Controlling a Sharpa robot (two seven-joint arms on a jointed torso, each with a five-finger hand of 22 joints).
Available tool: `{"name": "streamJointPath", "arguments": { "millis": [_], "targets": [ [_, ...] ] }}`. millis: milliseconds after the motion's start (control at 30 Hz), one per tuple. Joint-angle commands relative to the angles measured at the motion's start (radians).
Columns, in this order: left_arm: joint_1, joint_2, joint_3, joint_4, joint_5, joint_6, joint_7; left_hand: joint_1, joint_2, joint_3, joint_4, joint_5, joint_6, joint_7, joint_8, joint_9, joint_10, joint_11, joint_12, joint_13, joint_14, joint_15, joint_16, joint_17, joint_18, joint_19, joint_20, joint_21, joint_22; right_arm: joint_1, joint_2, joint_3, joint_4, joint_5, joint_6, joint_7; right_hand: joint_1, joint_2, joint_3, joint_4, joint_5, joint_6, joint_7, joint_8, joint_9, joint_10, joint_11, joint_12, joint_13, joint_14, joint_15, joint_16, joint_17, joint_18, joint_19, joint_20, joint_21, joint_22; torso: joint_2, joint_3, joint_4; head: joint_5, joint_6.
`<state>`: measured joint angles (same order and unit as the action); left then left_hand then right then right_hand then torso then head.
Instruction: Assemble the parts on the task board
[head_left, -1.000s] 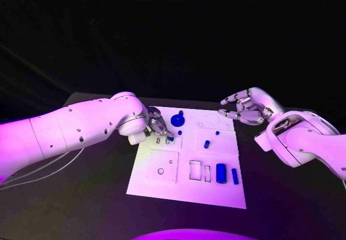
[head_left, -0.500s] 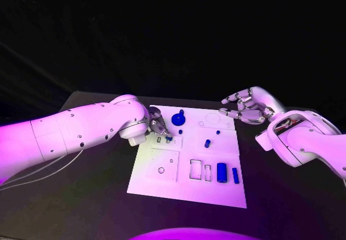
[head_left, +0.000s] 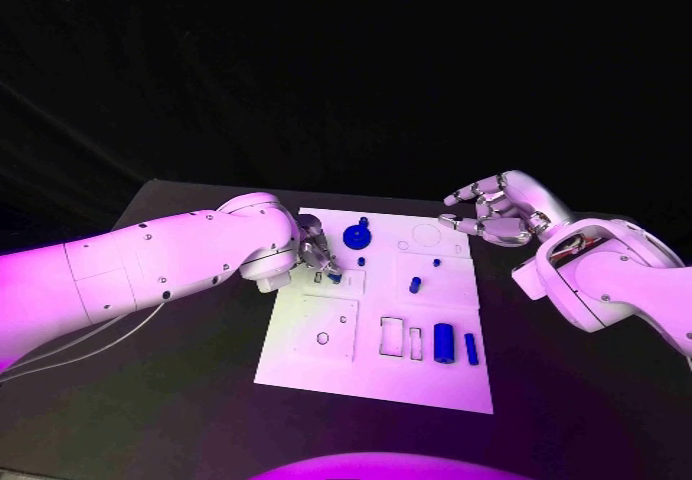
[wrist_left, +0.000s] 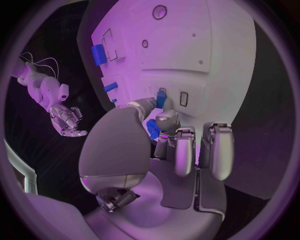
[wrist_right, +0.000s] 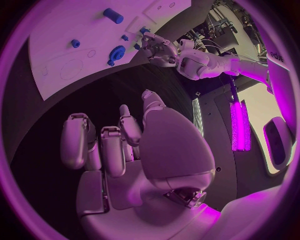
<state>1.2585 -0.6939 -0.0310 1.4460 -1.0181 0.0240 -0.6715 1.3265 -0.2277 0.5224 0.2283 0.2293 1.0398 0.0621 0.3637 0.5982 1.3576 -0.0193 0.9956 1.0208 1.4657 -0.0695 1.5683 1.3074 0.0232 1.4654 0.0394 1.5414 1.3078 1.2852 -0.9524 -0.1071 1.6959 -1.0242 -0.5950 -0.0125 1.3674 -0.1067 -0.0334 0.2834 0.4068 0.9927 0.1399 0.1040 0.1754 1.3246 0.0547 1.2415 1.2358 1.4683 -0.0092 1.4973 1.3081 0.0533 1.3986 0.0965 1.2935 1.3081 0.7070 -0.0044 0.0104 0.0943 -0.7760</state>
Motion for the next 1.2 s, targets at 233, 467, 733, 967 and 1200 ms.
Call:
{"name": "streamJointPath", "arguments": {
  "millis": [233, 467, 733, 967, 1200],
  "targets": [
    [-0.005, 0.001, -0.001, -0.002, -0.035, 0.038, -0.013, -0.005, 0.004, 0.157, -0.151, 0.002, 0.011, -0.007, 0.005, 0.069, 0.006, -0.003, -0.004, -0.003, 0.105, -0.008, 0.002, 0.263, -0.009, 0.067, -0.009, 0.003, 0.205, -0.001, 0.0, 0.0, 0.001, -0.003, 0.0, 0.01, -0.008, 0.008, -0.004, 0.003, 0.007, 0.001, 0.0, 0.004, -0.002, -0.005, 0.002, -0.004, 0.0, 0.064, -0.006, -0.005, 0.105, 0.018, -0.007, -0.003, -0.003, 0.048, -0.001, 0.0007, -0.0008, 0.002, -0.001],
    [-0.006, 0.001, -0.001, -0.002, -0.035, 0.056, -0.013, -0.009, 0.002, 0.16, -0.154, 0.002, 0.012, -0.007, 0.006, 0.072, 0.005, -0.004, -0.012, -0.011, 0.105, -0.008, 0.002, 0.263, -0.009, 0.067, -0.009, 0.003, 0.205, -0.001, 0.0, 0.0, 0.001, -0.002, 0.0, 0.01, -0.008, 0.008, -0.004, 0.003, 0.007, 0.001, 0.0, 0.004, -0.002, -0.005, 0.002, -0.004, 0.0, 0.064, -0.006, -0.005, 0.105, 0.018, -0.007, -0.003, -0.003, 0.048, 0.0, 0.0001, -0.0001, 0.001, -0.003],
    [-0.006, 0.001, -0.001, 0.0, -0.028, 0.065, -0.013, -0.012, 0.0, 0.163, -0.156, 0.002, 0.014, -0.008, 0.007, 0.074, 0.005, -0.004, -0.014, -0.013, 0.105, -0.008, 0.002, 0.263, -0.009, 0.068, -0.009, 0.003, 0.206, -0.001, 0.0, 0.0, 0.0, -0.001, -0.001, 0.011, -0.008, 0.008, -0.004, 0.003, 0.007, 0.001, 0.0, 0.004, -0.002, -0.005, 0.002, -0.004, 0.0, 0.064, -0.006, -0.005, 0.105, 0.018, -0.007, -0.003, -0.003, 0.048, 0.0, -0.0001, 0.0001, 0.002, -0.005],
    [-0.006, 0.002, -0.001, 0.002, -0.021, 0.068, -0.016, -0.017, -0.001, 0.167, -0.158, 0.002, 0.015, -0.009, 0.009, 0.077, 0.007, -0.005, -0.013, -0.012, 0.105, -0.009, 0.002, 0.263, -0.009, 0.068, -0.009, 0.003, 0.206, -0.001, 0.002, 0.0, -0.001, -0.001, -0.001, 0.012, -0.008, 0.008, -0.004, 0.003, 0.007, 0.001, 0.0, 0.004, -0.002, -0.005, 0.002, -0.004, 0.0, 0.064, -0.006, -0.005, 0.105, 0.018, -0.007, -0.003, -0.003, 0.048, 0.0, 0.0007, 0.0002, 0.003, -0.006],
    [-0.006, 0.003, -0.001, 0.002, -0.012, 0.075, -0.022, -0.038, -0.003, 0.175, -0.159, 0.001, 0.017, -0.014, 0.013, 0.086, 0.015, -0.008, -0.006, -0.006, 0.105, -0.011, 0.002, 0.263, -0.01, 0.068, -0.009, 0.003, 0.206, -0.001, 0.002, 0.0, -0.002, -0.001, -0.001, 0.012, -0.008, 0.008, -0.004, 0.003, 0.007, 0.001, 0.0, 0.004, -0.002, -0.005, 0.002, -0.004, 0.0, 0.064, -0.006, -0.005, 0.105, 0.018, -0.007, -0.003, -0.003, 0.048, 0.0, 0.0006, -0.0005, 0.003, -0.007]
  ]
}}
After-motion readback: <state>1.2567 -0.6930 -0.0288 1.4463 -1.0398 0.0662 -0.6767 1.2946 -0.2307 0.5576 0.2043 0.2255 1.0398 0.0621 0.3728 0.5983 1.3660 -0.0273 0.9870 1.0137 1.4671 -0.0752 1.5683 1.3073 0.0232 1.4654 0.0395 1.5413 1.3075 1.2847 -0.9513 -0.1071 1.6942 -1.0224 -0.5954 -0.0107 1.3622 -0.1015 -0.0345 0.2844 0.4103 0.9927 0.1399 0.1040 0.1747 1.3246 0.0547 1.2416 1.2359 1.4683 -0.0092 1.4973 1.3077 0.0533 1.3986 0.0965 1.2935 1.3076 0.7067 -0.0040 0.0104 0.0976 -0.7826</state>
